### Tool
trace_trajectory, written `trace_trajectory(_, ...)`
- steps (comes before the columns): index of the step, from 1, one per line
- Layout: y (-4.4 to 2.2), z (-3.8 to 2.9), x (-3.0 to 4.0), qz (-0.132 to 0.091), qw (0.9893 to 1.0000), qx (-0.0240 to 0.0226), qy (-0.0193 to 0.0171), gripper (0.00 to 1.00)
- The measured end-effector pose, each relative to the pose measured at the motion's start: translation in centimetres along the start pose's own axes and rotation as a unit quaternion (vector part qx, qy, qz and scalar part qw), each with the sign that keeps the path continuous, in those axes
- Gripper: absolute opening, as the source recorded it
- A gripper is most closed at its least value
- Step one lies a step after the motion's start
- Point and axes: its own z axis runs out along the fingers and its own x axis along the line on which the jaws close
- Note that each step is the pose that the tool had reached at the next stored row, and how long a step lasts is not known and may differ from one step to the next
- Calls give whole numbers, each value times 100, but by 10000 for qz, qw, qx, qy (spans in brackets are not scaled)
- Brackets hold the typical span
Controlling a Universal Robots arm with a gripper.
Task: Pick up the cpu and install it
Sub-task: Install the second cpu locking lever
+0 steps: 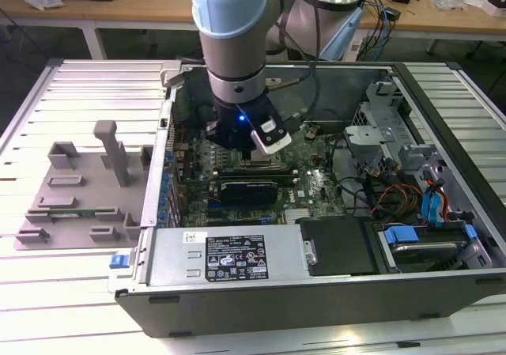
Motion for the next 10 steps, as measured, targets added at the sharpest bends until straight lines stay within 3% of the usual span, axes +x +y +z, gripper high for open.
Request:
trace_trajectory(2, 15, 21, -146, 3, 10000, 32, 27, 11)
trace_trajectory(3, 45, 31, -193, 0, 9999, 100, 51, 11)
trace_trajectory(5, 104, 47, -240, -7, 9997, 234, 100, 11)
trace_trajectory(7, 206, 69, -280, -13, 9993, 351, 148, 11)
trace_trajectory(10, 291, 87, -307, -18, 9990, 407, 160, 11)
